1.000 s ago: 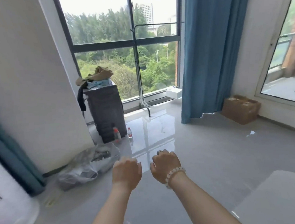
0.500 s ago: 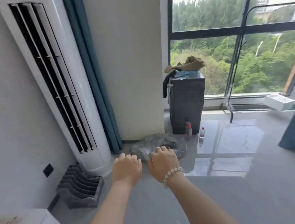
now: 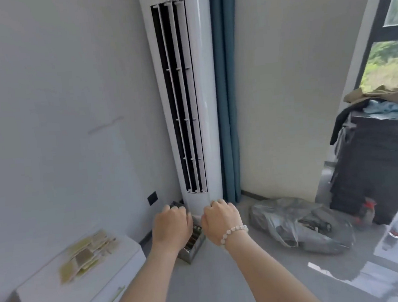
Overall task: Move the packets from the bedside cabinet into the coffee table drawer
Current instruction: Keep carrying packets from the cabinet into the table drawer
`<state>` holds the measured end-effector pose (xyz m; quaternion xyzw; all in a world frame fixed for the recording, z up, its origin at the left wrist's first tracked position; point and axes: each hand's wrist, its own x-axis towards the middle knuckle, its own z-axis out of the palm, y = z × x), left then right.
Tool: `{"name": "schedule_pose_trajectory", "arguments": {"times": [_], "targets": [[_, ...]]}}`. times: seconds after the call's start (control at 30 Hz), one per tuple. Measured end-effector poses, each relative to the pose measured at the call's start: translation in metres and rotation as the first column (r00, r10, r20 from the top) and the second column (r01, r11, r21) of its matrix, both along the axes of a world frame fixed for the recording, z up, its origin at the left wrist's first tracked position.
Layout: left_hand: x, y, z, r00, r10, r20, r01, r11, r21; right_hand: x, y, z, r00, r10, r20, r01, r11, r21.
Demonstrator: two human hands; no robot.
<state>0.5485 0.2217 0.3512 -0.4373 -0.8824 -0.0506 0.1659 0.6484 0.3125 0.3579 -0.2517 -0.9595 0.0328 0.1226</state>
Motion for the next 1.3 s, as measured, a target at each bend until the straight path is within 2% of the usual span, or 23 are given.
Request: {"name": "schedule_pose_trajectory", "arguments": {"times": [0.07, 0.23, 0.3, 0.37, 0.47, 0.63, 0.83, 0.97, 1.3], "targets": [[-0.012, 0.003, 0.003, 0.999, 0.037, -0.017, -0.036, 0.999, 0.04, -0.019, 0.008, 0.002, 0.999, 0.048, -0.005, -0.048, 0.999, -0.003], [-0.043, -0.009, 0.001, 0.981, 0.194, -0.008, -0.194, 0.981, -0.02, -0.074, 0.013, 0.0, 0.985, 0.171, -0.014, -0.172, 0.984, -0.045], [-0.056, -0.021, -0.006, 0.966, 0.259, -0.001, -0.259, 0.966, 0.012, -0.099, 0.004, -0.004, 0.969, 0.246, -0.004, -0.246, 0.968, -0.054], [-0.07, -0.038, -0.01, 0.942, 0.335, 0.004, -0.335, 0.942, 0.029, -0.121, -0.011, -0.01, 0.947, 0.319, 0.019, -0.318, 0.946, -0.061], [-0.091, -0.065, -0.018, 0.892, 0.451, 0.024, -0.449, 0.892, -0.05, -0.152, -0.035, -0.019, 0.908, 0.416, 0.039, -0.413, 0.908, -0.07], [-0.129, -0.103, -0.027, 0.825, 0.564, 0.038, -0.562, 0.825, -0.056, -0.202, -0.067, -0.024, 0.852, 0.52, 0.063, -0.515, 0.854, -0.076], [-0.188, -0.134, -0.034, 0.798, 0.6, 0.051, -0.602, 0.796, 0.064, -0.273, -0.096, -0.03, 0.818, 0.564, 0.11, -0.563, 0.825, -0.044], [-0.242, -0.153, -0.036, 0.786, 0.619, 0.007, -0.618, 0.785, 0.05, -0.327, -0.115, -0.025, 0.798, 0.59, 0.12, -0.592, 0.806, -0.026], [-0.354, -0.191, -0.055, 0.814, 0.578, 0.056, -0.58, 0.807, 0.11, -0.436, -0.15, -0.04, 0.804, 0.585, 0.106, -0.577, 0.811, -0.094]]}}
